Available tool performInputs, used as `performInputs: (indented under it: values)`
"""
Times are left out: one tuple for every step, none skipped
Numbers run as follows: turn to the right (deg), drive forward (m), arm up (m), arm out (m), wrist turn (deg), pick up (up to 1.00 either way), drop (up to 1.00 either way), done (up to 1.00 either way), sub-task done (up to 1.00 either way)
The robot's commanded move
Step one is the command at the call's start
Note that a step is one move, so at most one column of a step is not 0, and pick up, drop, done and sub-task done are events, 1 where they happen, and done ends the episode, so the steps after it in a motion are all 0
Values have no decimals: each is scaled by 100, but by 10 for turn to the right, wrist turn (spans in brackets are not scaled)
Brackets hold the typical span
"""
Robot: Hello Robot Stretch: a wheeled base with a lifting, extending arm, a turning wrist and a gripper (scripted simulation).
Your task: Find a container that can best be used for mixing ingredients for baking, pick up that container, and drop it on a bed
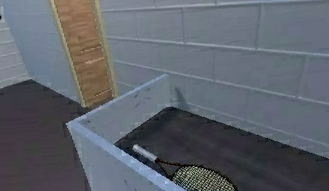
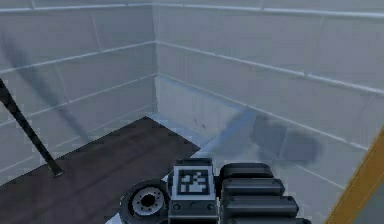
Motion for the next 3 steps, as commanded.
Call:
performInputs:
  values:
    - [-60, 0, 0, 0, 0, 0, 0, 0, 0]
    - [450, 0, 0, 0, 0, 0, 0, 0, 0]
    - [450, 0, 0, 0, 0, 0, 0, 0, 0]
